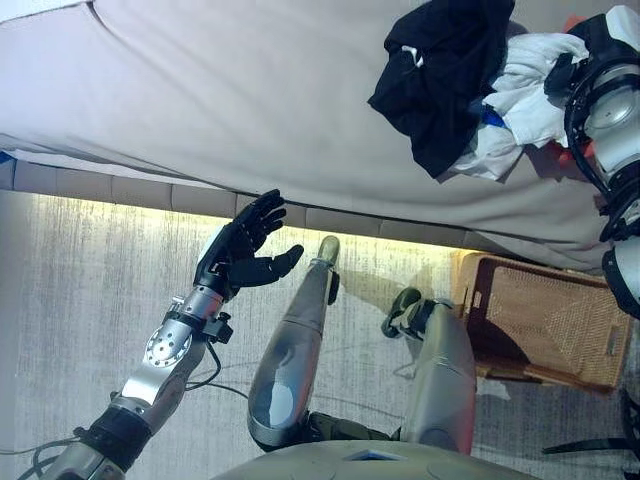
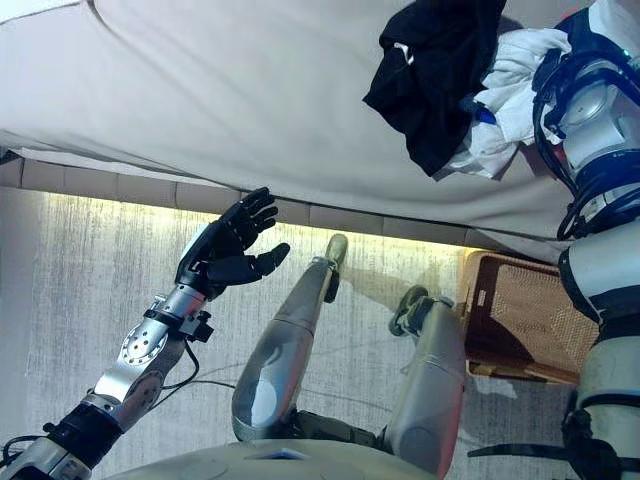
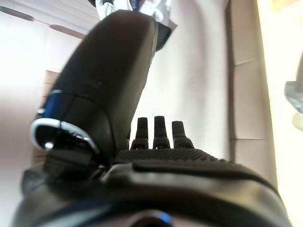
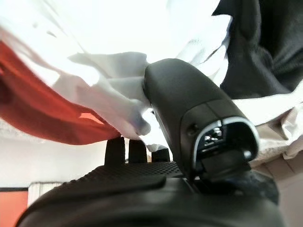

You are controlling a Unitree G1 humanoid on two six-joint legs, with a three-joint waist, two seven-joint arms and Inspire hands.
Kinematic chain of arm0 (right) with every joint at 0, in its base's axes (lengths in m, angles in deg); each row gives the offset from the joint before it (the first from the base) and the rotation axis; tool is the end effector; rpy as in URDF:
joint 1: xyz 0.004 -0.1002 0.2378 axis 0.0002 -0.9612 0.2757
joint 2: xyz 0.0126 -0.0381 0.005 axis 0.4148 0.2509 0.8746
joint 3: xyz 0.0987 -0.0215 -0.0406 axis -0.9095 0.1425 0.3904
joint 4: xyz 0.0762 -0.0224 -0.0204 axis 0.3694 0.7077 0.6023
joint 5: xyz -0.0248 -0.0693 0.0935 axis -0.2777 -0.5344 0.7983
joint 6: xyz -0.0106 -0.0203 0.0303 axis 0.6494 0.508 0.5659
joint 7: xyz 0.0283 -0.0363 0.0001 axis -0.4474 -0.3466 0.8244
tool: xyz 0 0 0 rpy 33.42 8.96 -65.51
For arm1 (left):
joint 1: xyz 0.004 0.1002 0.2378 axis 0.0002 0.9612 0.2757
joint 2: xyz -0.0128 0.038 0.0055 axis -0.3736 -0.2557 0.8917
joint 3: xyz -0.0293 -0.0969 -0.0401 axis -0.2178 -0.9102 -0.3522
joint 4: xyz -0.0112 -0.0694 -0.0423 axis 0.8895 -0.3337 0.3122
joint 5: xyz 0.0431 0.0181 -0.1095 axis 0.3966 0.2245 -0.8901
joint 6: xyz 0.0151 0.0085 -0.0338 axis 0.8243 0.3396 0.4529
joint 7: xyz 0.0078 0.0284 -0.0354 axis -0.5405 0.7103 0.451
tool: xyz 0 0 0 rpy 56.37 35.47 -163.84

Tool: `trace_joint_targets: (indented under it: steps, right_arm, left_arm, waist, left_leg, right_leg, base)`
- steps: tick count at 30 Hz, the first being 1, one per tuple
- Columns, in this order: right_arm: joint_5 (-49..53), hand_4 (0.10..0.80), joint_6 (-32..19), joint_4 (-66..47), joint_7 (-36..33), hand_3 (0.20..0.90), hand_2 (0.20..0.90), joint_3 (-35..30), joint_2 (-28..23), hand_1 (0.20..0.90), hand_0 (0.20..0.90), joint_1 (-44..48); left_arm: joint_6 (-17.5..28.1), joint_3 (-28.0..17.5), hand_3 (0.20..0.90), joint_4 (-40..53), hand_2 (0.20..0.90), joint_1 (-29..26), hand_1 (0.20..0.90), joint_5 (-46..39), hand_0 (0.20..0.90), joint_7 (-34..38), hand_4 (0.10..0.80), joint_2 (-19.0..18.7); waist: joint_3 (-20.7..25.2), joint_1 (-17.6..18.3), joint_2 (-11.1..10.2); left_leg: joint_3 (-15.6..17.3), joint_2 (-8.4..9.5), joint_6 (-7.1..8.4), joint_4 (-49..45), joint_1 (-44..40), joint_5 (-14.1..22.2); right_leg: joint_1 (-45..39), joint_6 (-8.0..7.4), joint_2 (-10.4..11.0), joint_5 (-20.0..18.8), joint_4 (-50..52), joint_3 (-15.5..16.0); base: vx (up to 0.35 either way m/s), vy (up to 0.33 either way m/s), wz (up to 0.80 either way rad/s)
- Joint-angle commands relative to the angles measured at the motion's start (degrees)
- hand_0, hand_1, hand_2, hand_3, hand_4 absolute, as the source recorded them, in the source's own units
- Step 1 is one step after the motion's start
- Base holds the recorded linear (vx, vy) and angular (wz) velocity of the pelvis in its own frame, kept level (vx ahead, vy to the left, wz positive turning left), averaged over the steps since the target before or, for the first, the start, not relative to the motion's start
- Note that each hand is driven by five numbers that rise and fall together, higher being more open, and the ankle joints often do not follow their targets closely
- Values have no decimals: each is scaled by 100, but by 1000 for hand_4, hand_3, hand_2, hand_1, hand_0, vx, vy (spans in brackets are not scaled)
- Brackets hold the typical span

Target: Pick up the clothes from the bed and place them into the basket

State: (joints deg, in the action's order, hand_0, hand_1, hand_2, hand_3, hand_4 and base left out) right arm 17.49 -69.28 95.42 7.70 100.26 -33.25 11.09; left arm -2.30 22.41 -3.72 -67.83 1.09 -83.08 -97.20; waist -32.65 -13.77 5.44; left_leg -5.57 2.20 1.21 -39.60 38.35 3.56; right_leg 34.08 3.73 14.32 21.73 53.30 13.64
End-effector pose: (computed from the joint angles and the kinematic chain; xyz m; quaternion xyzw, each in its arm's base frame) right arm 0.3621 -0.3139 0.2793 -0.5393 0.0093 -0.2499 0.8041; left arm 0.2040 0.2065 0.0316 -0.0410 -0.0503 -0.1591 0.9851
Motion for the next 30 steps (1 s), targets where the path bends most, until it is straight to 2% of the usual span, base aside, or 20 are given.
trace_joint_targets:
  steps: [1,6,10,18,19,23,30]
  right_arm:
    - [-192,100,-330,-404,-449,200,300,-105,-746,300,300,473]
    - [-190,100,-371,-258,-428,200,300,-215,-796,300,300,364]
    - [-110,100,-443,-256,-394,200,300,-208,-868,300,300,232]
    - [127,100,-608,-327,-200,200,300,-257,-1113,300,300,109]
    - [216,100,-673,-286,-135,200,300,-255,-1194,300,300,121]
    - [617,100,-852,-114,177,200,300,-266,-1376,300,300,234]
    - [941,100,-902,62,344,200,300,-239,-1471,300,300,492]
  left_arm:
    - [317,-240,900,569,900,126,900,161,900,-82,800,-17]
    - [332,-171,900,412,900,112,900,298,900,-53,800,-8]
    - [282,-73,900,239,900,75,900,424,900,7,800,46]
    - [-109,85,900,-56,900,92,900,549,900,58,800,174]
    - [-135,119,900,-105,900,86,900,537,900,58,800,193]
    - [-197,252,900,-327,900,87,900,490,900,33,800,307]
    - [-153,389,900,-594,900,32,900,508,900,-58,800,441]
  waist:
    - [402,-9,-122]
    - [583,-33,-222]
    - [850,-3,-377]
    - [1528,160,-691]
    - [1663,198,-723]
    - [2117,285,-802]
    - [2442,325,-853]
  left_leg:
    - [361,90,-467,-417,-505,1103]
    - [320,47,-463,-230,-847,1126]
    - [348,-48,-405,321,-1372,1069]
    - [511,-232,-231,1579,-2546,841]
    - [568,-250,-234,1857,-2718,651]
    - [647,-302,-147,2567,-3303,434]
    - [636,-358,-74,3168,-3706,241]
  right_leg:
    - [-450,245,-365,-244,-398,329]
    - [-867,246,-381,-269,-678,377]
    - [-1451,164,-439,-401,-1357,416]
    - [-2688,-104,-668,-769,-2973,383]
    - [-2860,-118,-691,-951,-3301,438]
    - [-3357,-289,-770,-1201,-4005,366]
    - [-3674,-438,-786,-1434,-4505,324]
  base:
    - [66,19,1]
    - [65,22,2]
    - [85,32,-1]
    - [115,34,-11]
    - [70,62,-16]
    - [138,76,-3]
    - [36,32,-4]
